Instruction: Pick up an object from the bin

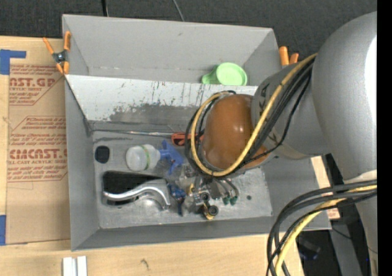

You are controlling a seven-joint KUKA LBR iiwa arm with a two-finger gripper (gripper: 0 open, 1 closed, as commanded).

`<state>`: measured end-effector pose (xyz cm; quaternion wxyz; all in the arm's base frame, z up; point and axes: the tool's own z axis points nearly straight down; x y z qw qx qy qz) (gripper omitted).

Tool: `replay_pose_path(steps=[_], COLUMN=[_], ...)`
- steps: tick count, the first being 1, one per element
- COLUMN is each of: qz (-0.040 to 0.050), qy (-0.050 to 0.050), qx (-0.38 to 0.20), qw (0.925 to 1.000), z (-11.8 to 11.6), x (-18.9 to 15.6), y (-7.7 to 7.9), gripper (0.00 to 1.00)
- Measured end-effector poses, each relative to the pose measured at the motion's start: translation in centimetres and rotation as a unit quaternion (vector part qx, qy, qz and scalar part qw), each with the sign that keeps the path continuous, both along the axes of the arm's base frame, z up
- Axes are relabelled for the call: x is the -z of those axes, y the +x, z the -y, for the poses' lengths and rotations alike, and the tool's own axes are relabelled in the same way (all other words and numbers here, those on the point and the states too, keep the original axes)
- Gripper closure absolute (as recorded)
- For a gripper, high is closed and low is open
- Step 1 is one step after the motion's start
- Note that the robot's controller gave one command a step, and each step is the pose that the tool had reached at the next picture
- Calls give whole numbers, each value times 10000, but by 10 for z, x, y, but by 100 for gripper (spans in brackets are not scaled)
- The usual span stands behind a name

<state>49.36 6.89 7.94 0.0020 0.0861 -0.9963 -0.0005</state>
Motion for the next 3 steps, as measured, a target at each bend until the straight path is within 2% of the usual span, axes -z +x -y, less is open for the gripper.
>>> replay_pose_path(steps=[1,2,3], qz=[1,7,27], qy=[0,-4,0], qx=[0,-68,142], qw=[10000,10000,9999], z=[0,1,-13], x=[0,-25,-134], y=[0,-4,10], gripper=[100,100,100])
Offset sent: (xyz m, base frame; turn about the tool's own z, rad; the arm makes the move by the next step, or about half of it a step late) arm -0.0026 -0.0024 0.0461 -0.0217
